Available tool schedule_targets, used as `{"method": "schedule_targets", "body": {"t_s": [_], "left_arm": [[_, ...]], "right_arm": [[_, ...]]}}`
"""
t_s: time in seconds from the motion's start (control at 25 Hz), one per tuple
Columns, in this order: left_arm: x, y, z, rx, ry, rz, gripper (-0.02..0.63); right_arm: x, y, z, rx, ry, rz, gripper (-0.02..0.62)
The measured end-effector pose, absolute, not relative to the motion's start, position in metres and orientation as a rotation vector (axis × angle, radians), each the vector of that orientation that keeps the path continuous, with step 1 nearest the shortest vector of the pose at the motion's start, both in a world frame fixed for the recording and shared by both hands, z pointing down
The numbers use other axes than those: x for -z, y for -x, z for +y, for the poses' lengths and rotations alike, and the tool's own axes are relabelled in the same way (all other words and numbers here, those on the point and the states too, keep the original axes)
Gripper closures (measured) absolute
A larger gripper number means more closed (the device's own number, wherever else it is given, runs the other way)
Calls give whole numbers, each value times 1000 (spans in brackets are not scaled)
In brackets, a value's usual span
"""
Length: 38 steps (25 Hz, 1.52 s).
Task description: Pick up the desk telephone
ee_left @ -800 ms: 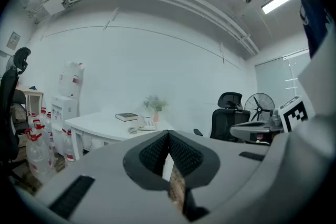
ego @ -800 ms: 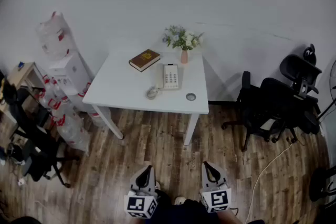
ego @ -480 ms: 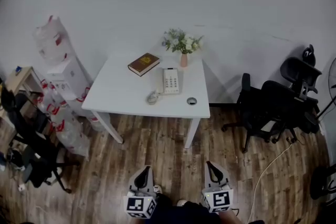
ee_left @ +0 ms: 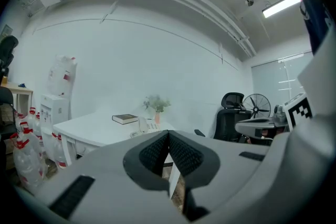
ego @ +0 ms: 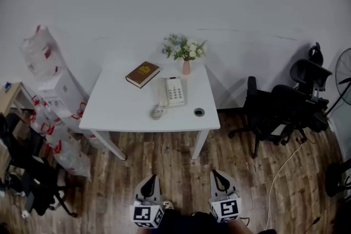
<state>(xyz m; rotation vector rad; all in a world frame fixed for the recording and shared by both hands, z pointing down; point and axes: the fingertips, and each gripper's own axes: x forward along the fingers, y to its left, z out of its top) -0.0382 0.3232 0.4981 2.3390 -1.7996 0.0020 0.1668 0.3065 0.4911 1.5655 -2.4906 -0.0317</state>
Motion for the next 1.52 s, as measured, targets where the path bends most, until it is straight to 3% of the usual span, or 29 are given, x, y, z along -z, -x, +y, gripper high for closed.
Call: {"method": "schedule_targets", "body": {"t_s": [0.52, 0.96, 1.52], "left_arm": [[-505, 100, 250, 7, -2405, -1610, 589], [-515, 104, 209, 24, -2357, -1607, 590], [-505, 110, 94, 34, -2195, -1816, 590]], "right_arm": [[-503, -89, 265, -27, -1633, -2435, 572], [-517, -84, 214, -69, -1587, -2429, 572], [-510, -89, 57, -39, -1442, -2556, 572]]}}
